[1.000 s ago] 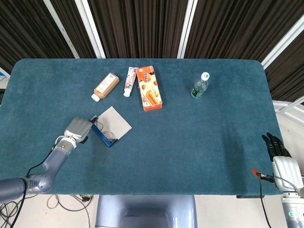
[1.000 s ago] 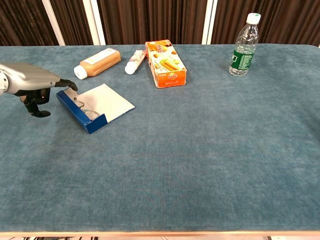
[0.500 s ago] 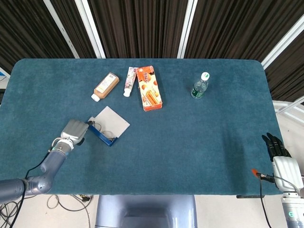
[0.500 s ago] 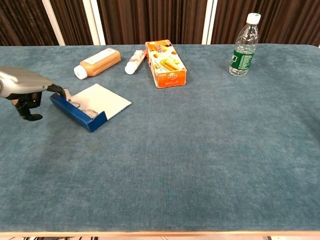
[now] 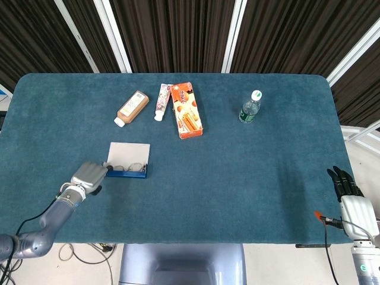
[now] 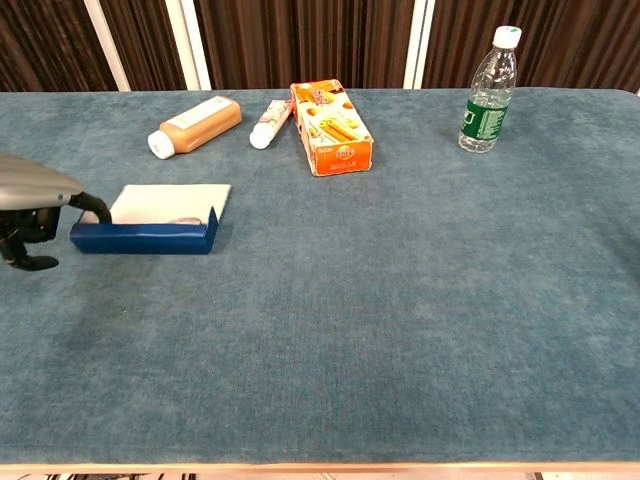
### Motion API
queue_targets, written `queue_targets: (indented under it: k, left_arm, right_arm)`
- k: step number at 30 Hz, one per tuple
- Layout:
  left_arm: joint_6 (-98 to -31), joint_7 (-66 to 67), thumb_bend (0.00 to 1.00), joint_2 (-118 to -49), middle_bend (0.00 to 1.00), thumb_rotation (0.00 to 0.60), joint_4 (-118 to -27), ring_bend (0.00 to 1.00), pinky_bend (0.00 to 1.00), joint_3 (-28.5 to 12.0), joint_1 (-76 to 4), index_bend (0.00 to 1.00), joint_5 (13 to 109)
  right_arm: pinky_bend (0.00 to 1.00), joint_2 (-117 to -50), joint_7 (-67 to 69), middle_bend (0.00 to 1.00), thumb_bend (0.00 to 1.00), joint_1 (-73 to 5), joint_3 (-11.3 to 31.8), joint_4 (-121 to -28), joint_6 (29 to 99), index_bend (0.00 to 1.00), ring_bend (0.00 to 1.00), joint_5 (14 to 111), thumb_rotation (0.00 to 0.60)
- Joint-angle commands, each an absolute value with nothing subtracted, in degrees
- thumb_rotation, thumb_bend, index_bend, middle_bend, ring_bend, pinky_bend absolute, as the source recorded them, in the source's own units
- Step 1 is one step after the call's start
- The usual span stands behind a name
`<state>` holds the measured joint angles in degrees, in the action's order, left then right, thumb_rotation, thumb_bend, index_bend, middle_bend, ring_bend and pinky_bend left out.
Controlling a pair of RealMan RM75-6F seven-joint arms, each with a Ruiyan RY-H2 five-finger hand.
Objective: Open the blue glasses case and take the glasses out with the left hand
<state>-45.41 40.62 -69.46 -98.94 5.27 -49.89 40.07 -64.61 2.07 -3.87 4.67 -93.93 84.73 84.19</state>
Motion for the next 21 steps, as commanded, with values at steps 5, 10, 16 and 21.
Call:
queue_targets:
  k: [5, 10, 16, 21]
  left_arm:
    - [-44.4, 41.62, 0.38, -67.56, 0.94, 0.6, -103.87, 0.77, 0.89, 6.73, -51.36, 0.26, 41.23]
    - [-43.4, 41.13, 0.38, -66.78, 0.94, 0.6, -107.26, 0.77, 0.89, 7.11, -52.29, 0.26, 42.27]
    - [-44.05, 38.66, 0.38, -66.79, 0.94, 0.6, -109.52, 0.77, 0.89, 6.34, -51.76, 0.26, 46.28]
    - [-45.76, 34.35, 0.38, -66.7, 0.94, 0.6, -109.65, 0.76, 0.89, 4.54, -50.25, 0.23, 51.03]
  right_arm:
    - [0.23, -64.58, 2.17, 0.0, 0.22, -3.87, 4.72, -93.98, 84.65, 0.0, 0.0, 84.03, 0.6]
    - [0.23, -64.55, 2.3, 0.0, 0.22, -3.88, 4.72, -94.0, 84.61, 0.0, 0.0, 84.02, 0.6]
    - [0.23, -64.49, 2.52, 0.0, 0.22, -3.86, 4.73, -94.03, 84.61, 0.0, 0.0, 84.02, 0.6]
    - [0.23, -64.45, 2.66, 0.0, 0.22, -3.84, 4.72, -94.02, 84.66, 0.0, 0.0, 84.11, 0.6]
